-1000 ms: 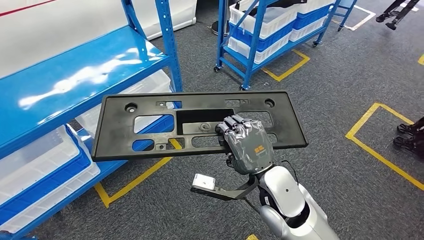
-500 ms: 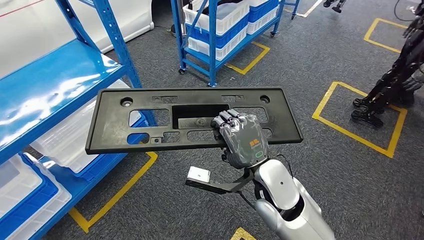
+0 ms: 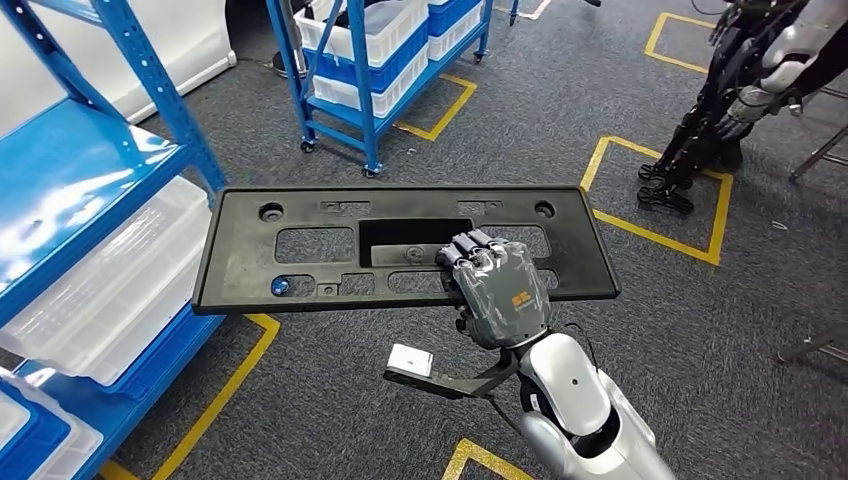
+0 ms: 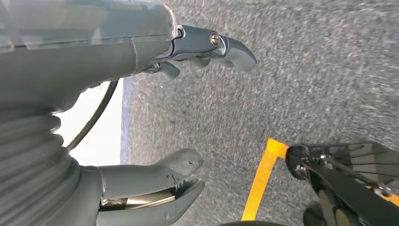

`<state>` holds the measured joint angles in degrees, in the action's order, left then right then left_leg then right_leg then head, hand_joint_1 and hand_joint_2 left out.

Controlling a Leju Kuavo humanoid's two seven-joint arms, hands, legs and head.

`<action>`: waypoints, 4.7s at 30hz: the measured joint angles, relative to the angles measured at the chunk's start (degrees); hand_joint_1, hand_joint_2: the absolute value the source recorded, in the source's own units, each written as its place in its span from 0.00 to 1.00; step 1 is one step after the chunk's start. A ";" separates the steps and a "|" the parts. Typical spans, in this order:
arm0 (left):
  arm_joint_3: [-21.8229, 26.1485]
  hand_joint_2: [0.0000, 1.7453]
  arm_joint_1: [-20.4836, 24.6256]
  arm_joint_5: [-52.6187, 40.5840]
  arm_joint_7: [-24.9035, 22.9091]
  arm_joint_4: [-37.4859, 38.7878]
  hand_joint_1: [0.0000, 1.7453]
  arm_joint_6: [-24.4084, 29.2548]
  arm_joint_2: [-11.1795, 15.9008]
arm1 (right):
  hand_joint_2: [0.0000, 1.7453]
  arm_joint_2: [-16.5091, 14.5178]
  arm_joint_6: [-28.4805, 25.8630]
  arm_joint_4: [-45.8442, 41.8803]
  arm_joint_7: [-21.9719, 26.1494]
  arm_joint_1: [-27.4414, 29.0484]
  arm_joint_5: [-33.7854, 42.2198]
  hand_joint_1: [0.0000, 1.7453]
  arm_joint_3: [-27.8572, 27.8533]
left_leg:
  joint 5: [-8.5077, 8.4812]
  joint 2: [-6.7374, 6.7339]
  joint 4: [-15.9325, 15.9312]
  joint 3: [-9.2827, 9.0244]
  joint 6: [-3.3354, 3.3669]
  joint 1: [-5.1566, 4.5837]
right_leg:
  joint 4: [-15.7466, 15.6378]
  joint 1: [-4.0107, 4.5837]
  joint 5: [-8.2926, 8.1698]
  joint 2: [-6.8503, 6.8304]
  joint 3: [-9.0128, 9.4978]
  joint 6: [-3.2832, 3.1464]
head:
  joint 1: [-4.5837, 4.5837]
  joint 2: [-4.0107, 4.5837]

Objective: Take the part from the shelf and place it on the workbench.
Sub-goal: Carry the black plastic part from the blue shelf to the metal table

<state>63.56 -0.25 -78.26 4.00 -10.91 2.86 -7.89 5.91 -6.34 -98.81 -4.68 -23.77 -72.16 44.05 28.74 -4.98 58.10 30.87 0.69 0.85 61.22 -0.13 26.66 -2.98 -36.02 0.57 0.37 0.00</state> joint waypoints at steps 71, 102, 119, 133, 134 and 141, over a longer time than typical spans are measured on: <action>0.75 1.00 0.44 -1.02 -1.76 0.00 0.00 -0.70 -0.20 | 1.00 -1.14 3.79 4.51 -1.16 -6.31 -1.02 1.00 -1.15 | 7.77 4.55 15.67 7.44 -1.28 0.25 | -3.51 -0.07 -0.96 4.30 1.95 -2.15 | -0.46 0.00; 0.99 1.00 0.24 -1.43 -0.60 -0.01 0.00 -0.67 -0.59 | 1.00 -1.58 4.72 3.64 -1.49 -6.02 0.06 1.00 -0.59 | 6.79 4.60 16.01 8.29 -1.13 -0.03 | -3.65 0.30 -1.00 4.46 2.30 -2.44 | -0.54 0.00; 1.39 1.00 0.15 -1.10 -0.35 -0.02 0.00 -0.79 -0.70 | 1.00 -1.58 5.33 3.76 -1.49 -6.57 0.62 1.00 -0.30 | -1.16 2.26 1.07 2.23 1.19 0.61 | 11.70 -0.59 4.51 2.97 -6.10 1.50 | -1.00 0.00; 1.39 1.00 0.29 -1.86 -0.05 -0.02 0.00 -0.70 -0.83 | 1.00 -1.24 5.21 3.00 -1.63 -6.65 1.03 1.00 -0.31 | 6.26 4.32 12.33 5.91 -1.35 0.48 | -3.31 0.22 -1.32 3.03 1.47 -2.20 | -0.82 0.00; 1.38 1.00 0.23 -2.01 0.01 -0.02 0.00 -0.67 -0.83 | 1.00 -0.67 5.20 2.35 -1.68 -6.14 1.33 1.00 -0.41 | 7.09 4.56 15.41 7.66 -1.45 0.47 | -3.22 0.27 -1.24 3.80 1.49 -2.27 | -0.83 0.00; 1.39 1.00 -0.10 -2.13 0.09 -0.02 0.00 -0.62 -0.78 | 1.00 2.70 5.26 -1.22 -1.85 -4.31 1.97 1.00 -1.20 | -1.25 9.75 2.54 3.26 -0.70 0.57 | -1.17 -0.12 -0.16 9.41 0.76 -1.01 | -0.86 0.00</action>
<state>64.95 -0.36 -80.39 4.09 -10.93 2.24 -8.67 8.61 -1.08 -100.03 -6.52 -28.08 -70.18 42.86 27.48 4.76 60.65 34.13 -0.01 1.42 60.05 -0.25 26.50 6.43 -35.26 -0.43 -0.49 0.00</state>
